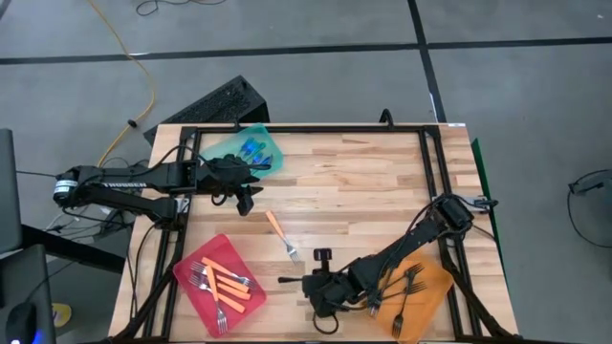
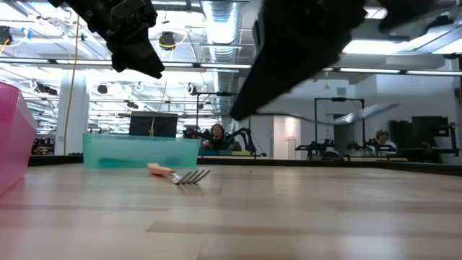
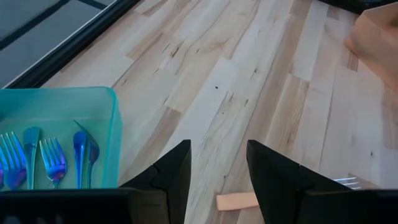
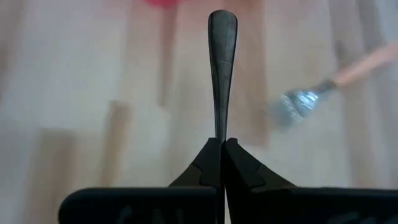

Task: Sort silverware by color (type)
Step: Put the black fork into the orange bin

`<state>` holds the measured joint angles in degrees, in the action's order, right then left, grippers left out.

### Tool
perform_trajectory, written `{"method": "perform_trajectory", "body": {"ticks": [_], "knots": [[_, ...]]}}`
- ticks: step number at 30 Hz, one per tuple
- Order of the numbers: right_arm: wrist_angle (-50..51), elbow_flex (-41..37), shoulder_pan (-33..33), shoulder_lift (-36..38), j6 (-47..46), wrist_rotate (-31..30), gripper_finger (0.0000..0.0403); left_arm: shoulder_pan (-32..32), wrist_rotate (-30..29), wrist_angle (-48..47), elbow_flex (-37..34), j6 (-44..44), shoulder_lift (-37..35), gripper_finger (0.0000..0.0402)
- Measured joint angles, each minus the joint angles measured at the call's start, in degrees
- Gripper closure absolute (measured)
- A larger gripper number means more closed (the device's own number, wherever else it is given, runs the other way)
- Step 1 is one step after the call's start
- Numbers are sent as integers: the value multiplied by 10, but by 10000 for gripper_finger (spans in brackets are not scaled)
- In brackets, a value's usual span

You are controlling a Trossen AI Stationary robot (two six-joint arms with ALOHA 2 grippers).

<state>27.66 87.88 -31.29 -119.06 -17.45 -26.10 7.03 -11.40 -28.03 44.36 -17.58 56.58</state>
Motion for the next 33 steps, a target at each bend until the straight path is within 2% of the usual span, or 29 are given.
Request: {"method": "perform_trajectory", "body": {"ticks": [7, 15, 26, 33], "knots": [[33, -1, 4, 49, 16, -13, 379, 0, 0, -2, 0, 0, 0, 262], [106, -19, -11, 117, -12, -45, 379, 0, 0, -14, 0, -1, 0, 262], [185, -108, -82, 226, -169, -77, 379, 0, 1, -14, 0, -2, 0, 262], [252, -154, -175, 282, -315, -98, 379, 0, 0, -14, 0, -2, 0, 262]]}}
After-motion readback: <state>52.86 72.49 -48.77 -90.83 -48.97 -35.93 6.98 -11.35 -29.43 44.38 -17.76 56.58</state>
